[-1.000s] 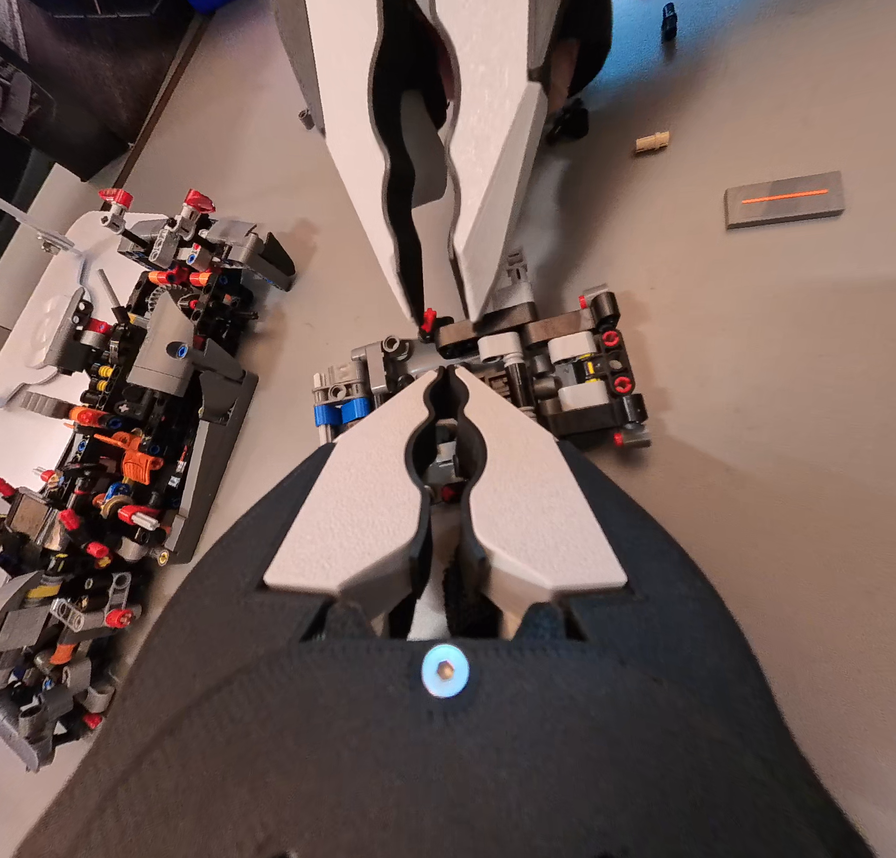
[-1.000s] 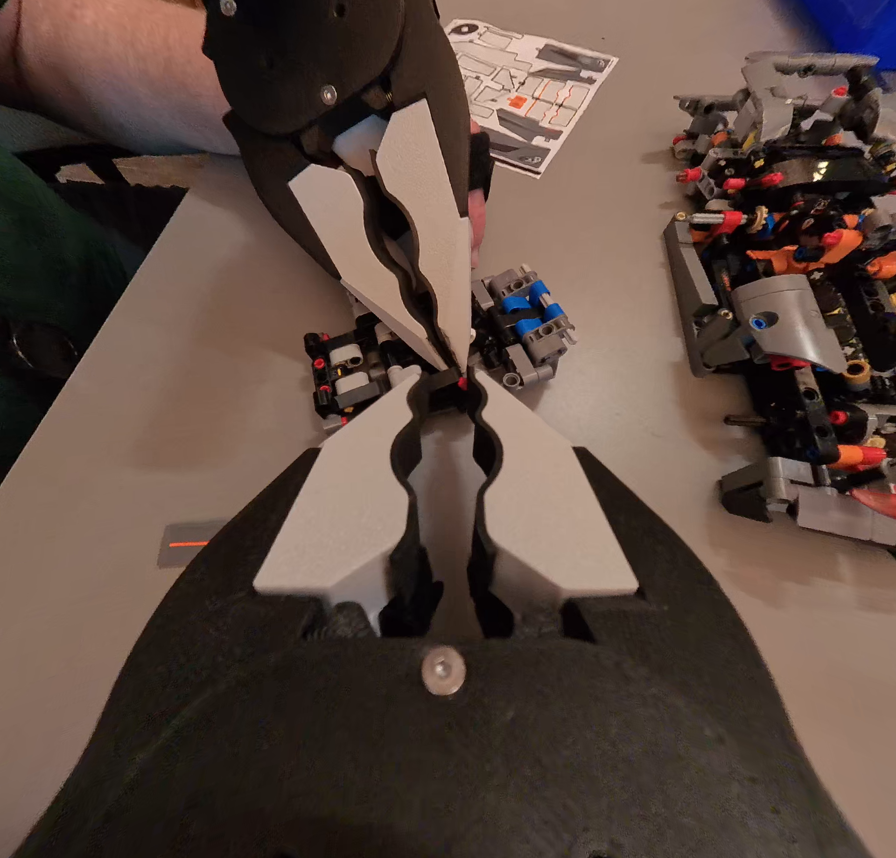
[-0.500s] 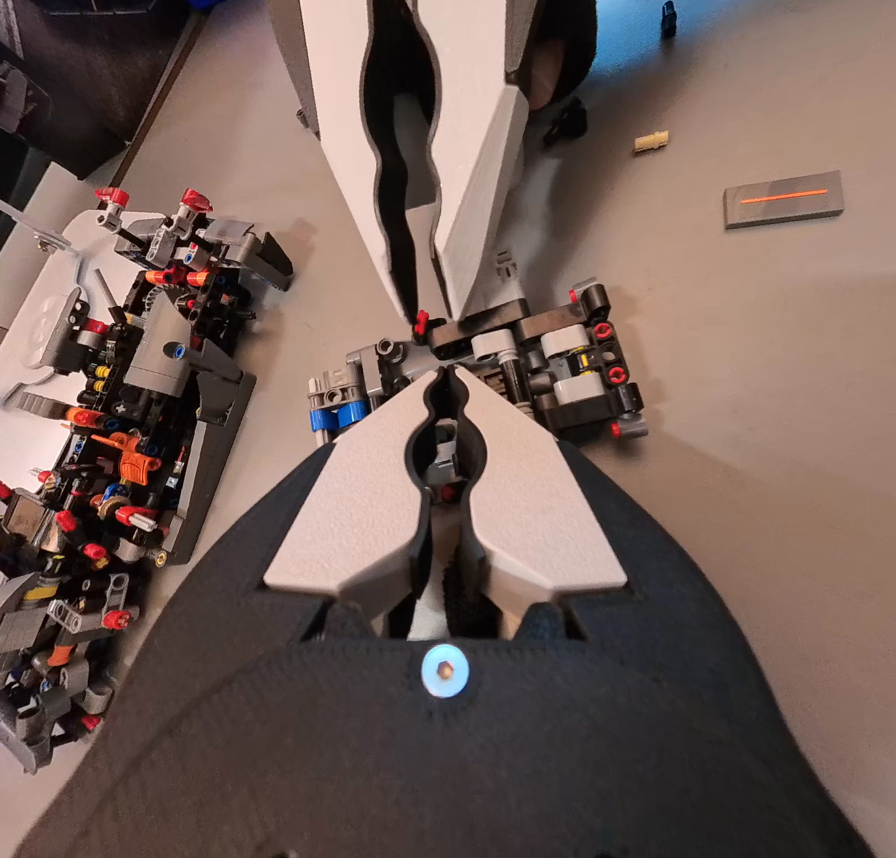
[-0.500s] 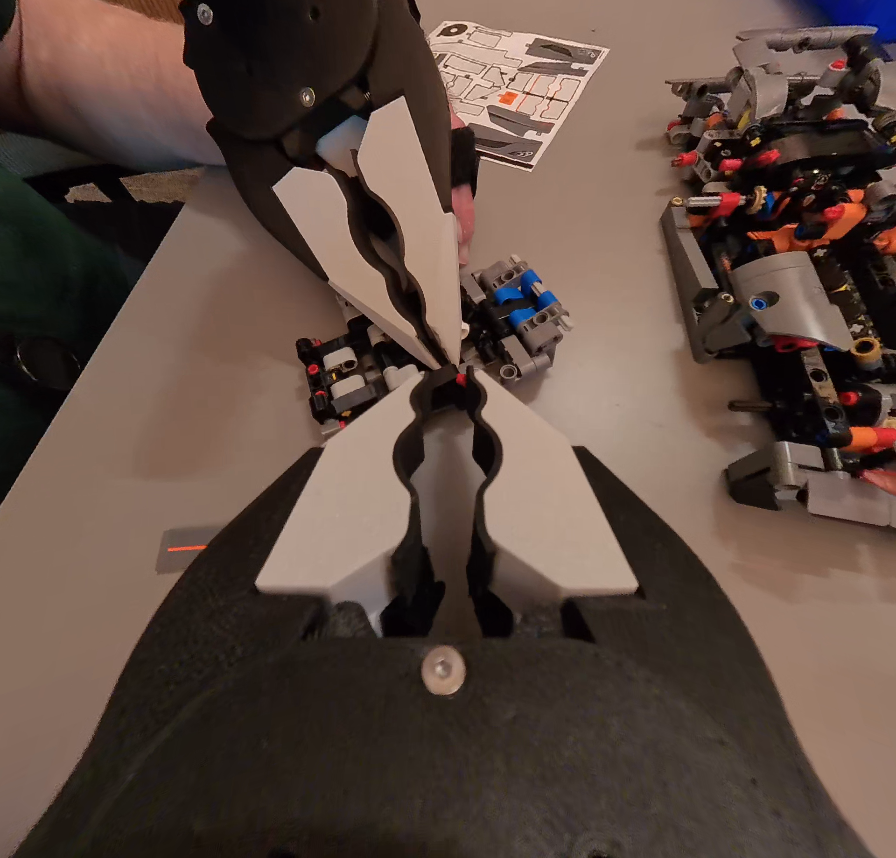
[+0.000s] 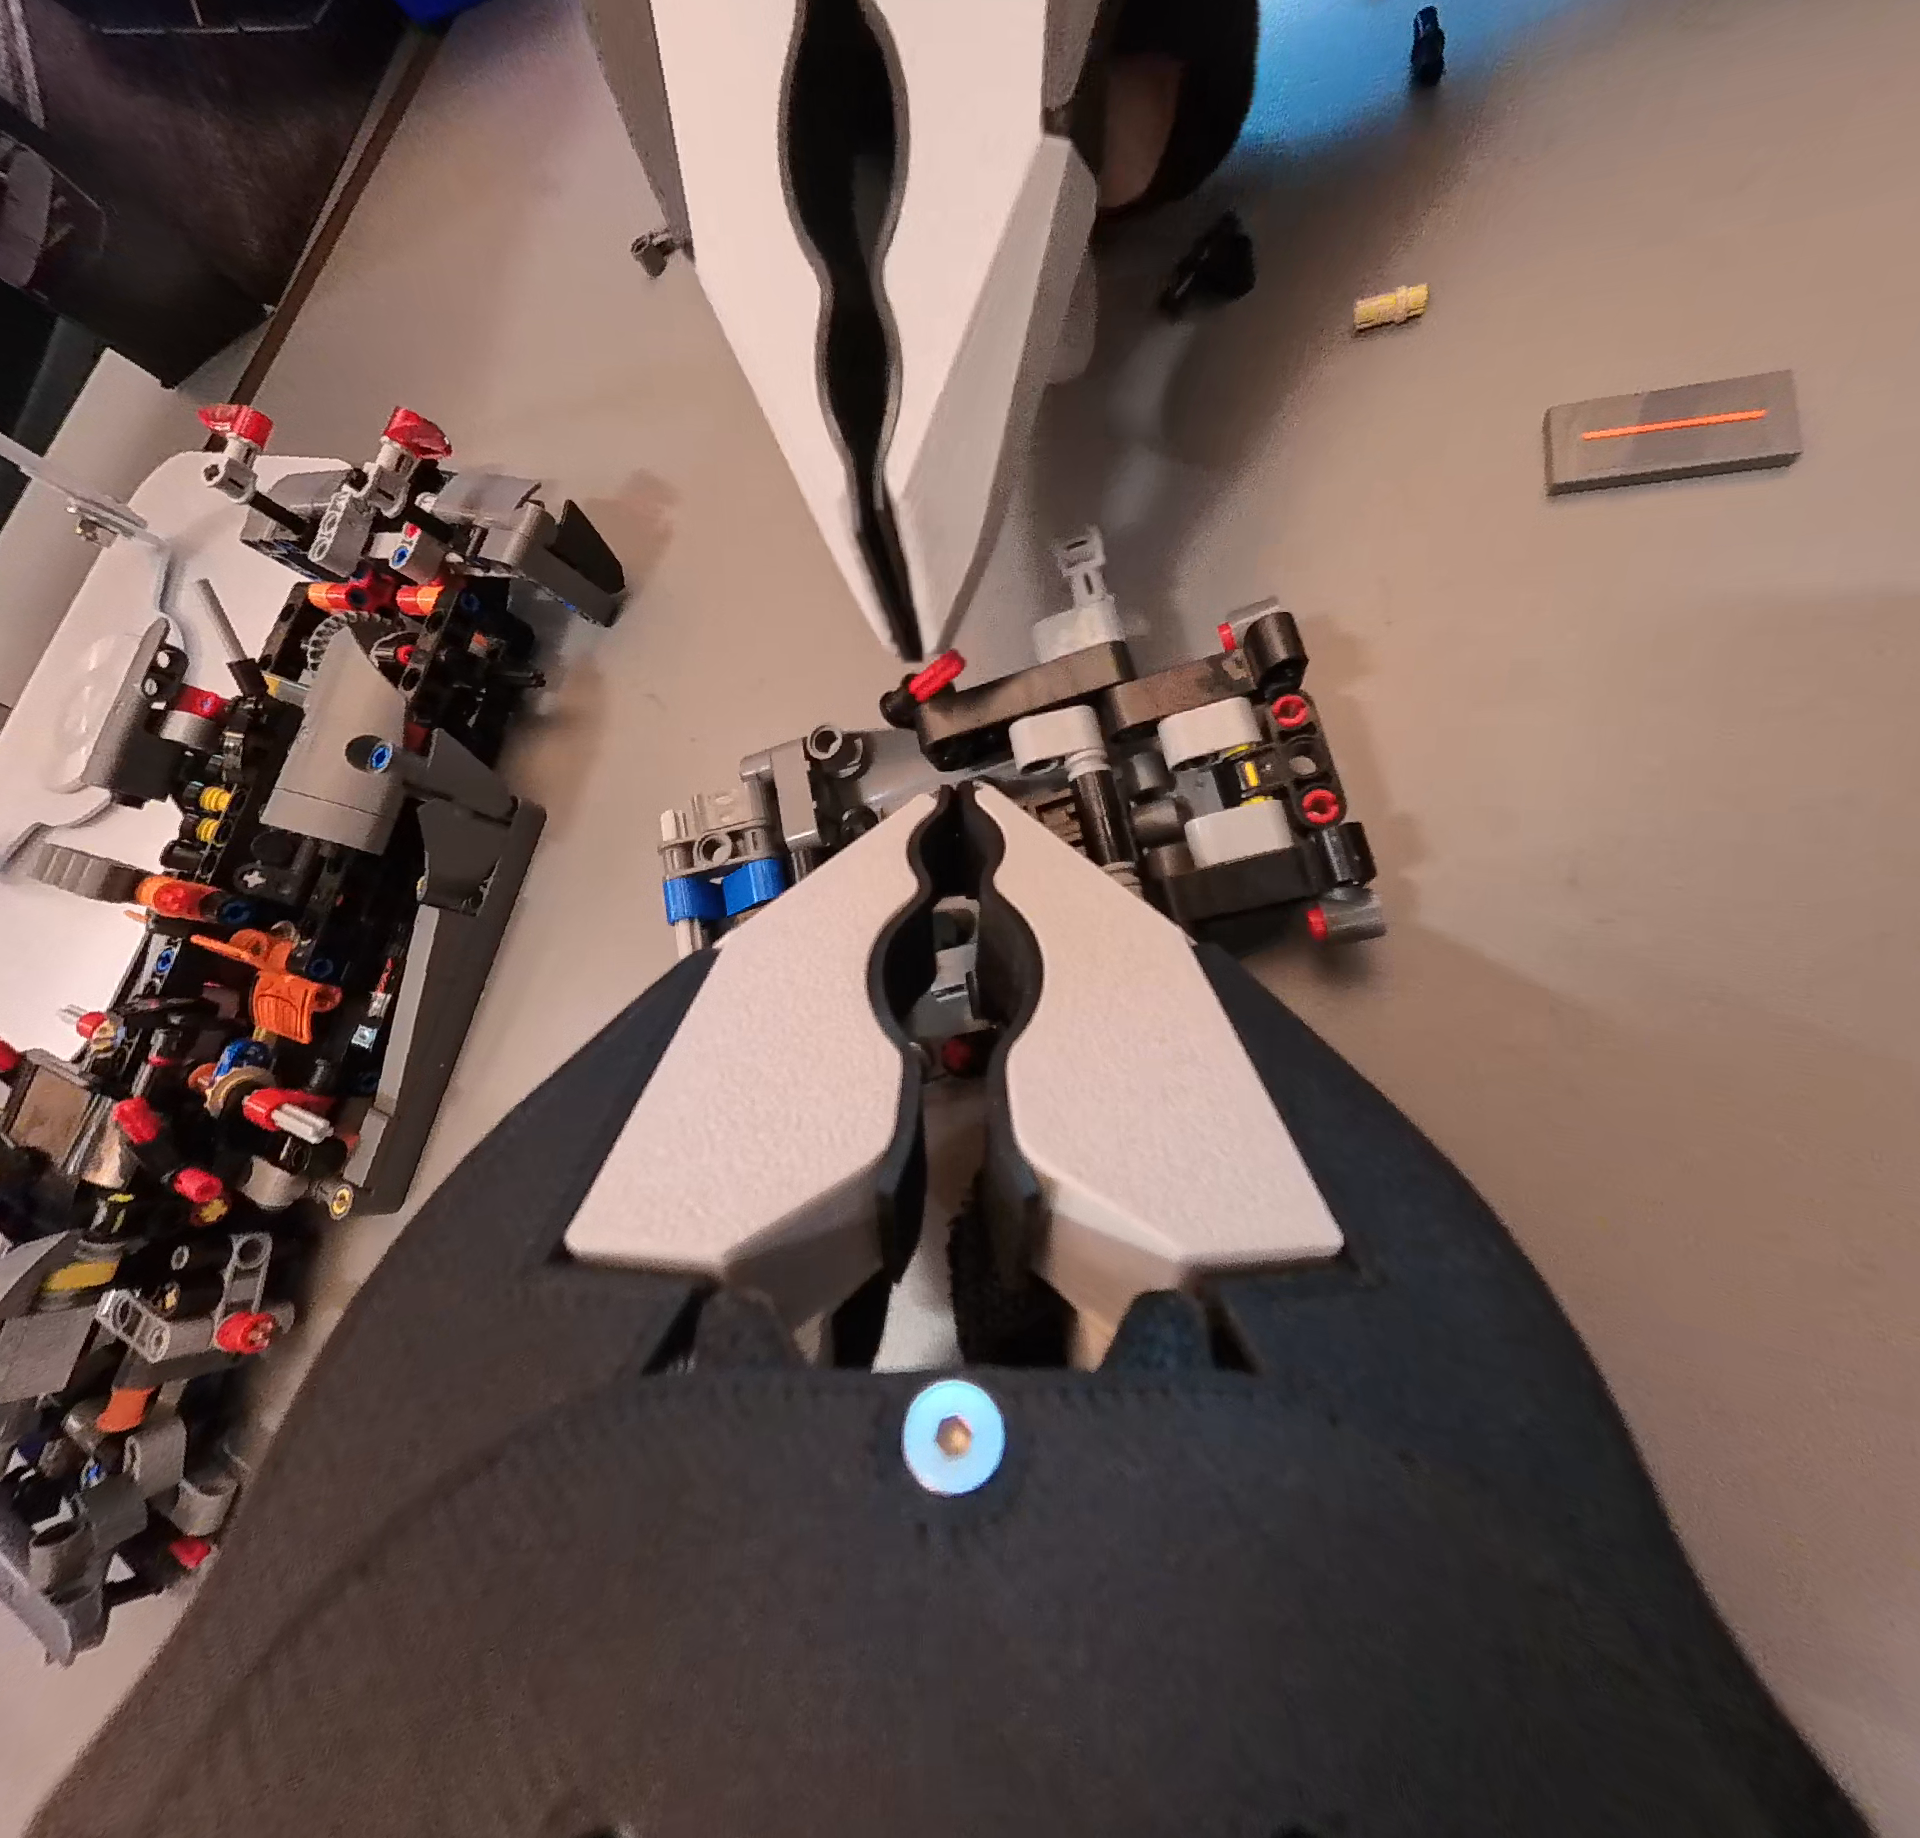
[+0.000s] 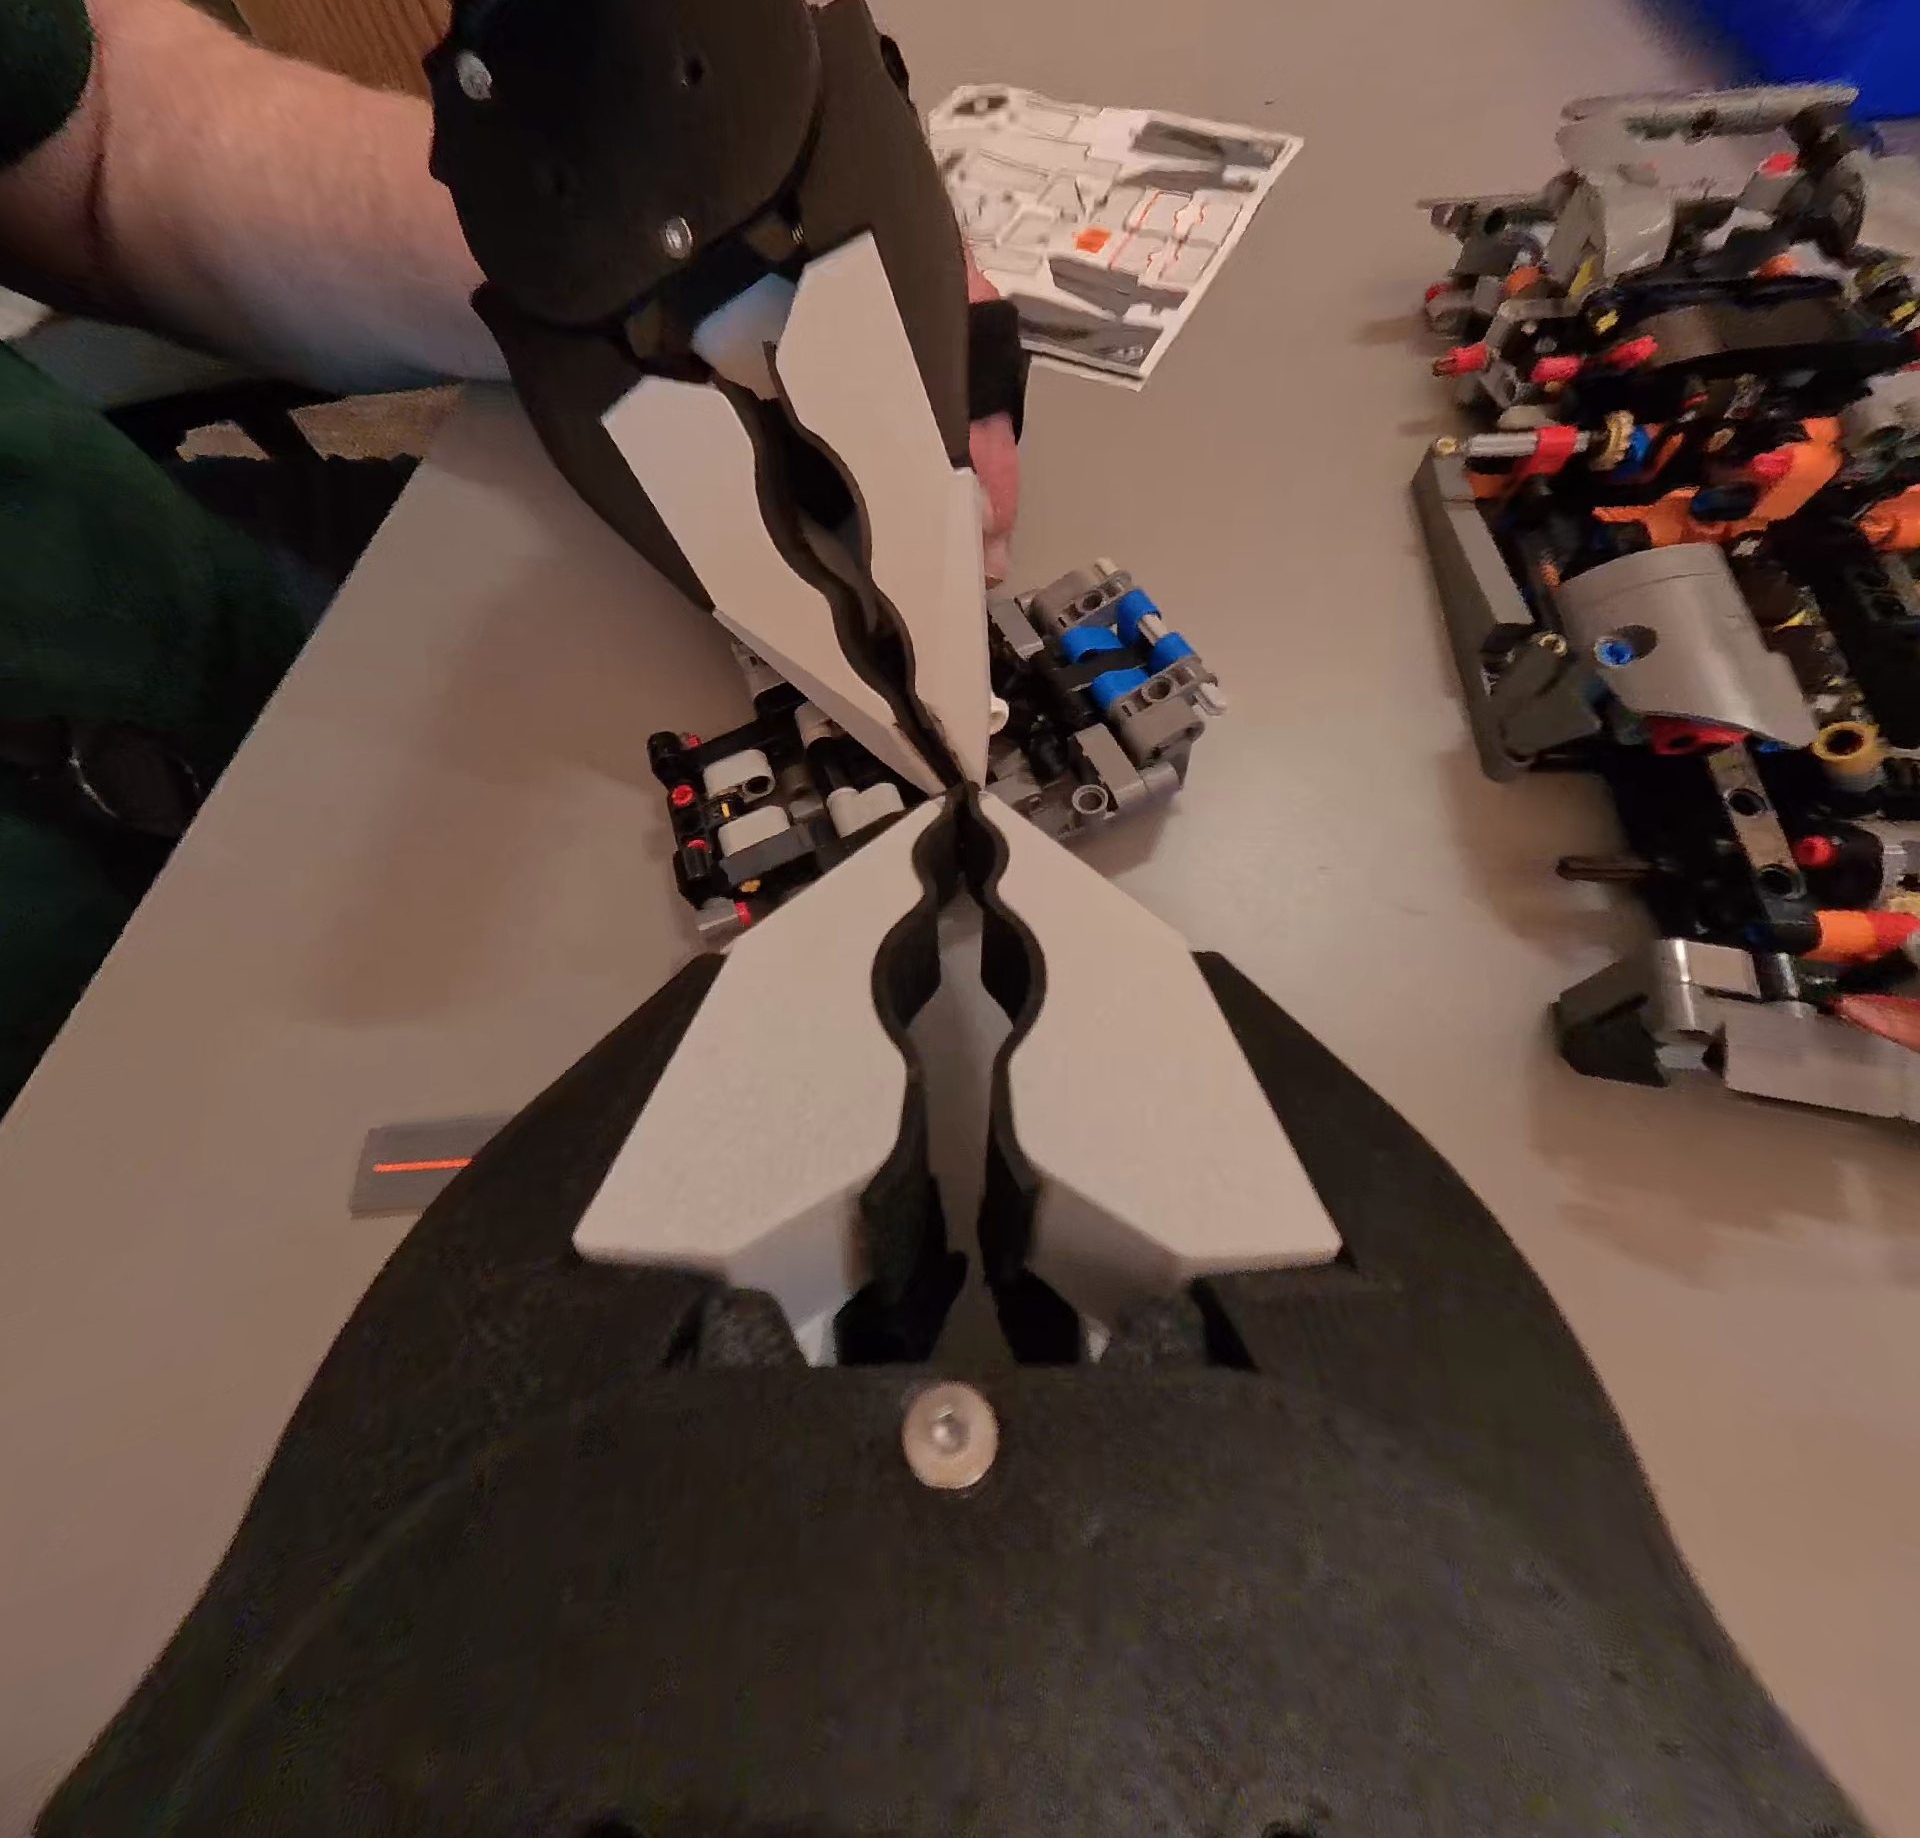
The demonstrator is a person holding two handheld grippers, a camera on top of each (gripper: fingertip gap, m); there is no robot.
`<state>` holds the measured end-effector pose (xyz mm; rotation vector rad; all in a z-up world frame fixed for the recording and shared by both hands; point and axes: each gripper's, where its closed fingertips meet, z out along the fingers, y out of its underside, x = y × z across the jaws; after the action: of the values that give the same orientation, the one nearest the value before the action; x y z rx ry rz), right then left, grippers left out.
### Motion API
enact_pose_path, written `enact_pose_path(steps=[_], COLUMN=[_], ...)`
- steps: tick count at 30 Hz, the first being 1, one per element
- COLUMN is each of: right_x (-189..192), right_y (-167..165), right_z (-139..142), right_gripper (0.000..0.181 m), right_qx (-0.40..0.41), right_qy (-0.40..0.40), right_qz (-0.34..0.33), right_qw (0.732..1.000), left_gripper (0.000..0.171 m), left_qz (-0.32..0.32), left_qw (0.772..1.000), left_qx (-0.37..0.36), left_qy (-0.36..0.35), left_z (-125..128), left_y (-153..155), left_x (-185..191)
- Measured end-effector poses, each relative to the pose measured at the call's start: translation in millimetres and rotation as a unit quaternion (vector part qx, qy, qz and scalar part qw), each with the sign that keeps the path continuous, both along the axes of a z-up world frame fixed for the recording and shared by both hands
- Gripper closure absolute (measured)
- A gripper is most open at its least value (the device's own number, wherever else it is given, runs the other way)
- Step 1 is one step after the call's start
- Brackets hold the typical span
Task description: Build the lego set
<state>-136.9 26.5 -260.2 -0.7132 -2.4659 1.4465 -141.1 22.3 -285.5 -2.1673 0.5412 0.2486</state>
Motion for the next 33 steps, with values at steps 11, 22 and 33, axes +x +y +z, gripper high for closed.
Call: enact_pose_path(steps=[11, 22, 33], right_x=[4.3, 2.8, -3.7], right_y=[1.1, 4.4, -35.0], right_z=[-5.6, -6.1, 3.8], right_gripper=[0.181, 0.181, 0.179], right_qx=[0.001, 0.011, 0.042], right_qy=[-0.032, -0.037, 0.006], right_qz=[0.006, -0.002, 0.013], right_qw=[0.999, 0.999, 0.999], left_gripper=[0.171, 0.171, 0.147], left_qz=[-0.001, -0.001, 0.069], left_qw=[1.000, 1.000, 0.996], left_qx=[-0.001, 0.003, 0.014], left_qy=[-0.006, -0.008, -0.052], left_z=[0.3, 1.7, 23.6], left_y=[0.5, 1.0, -38.8], left_x=[0.6, 0.4, -9.0])
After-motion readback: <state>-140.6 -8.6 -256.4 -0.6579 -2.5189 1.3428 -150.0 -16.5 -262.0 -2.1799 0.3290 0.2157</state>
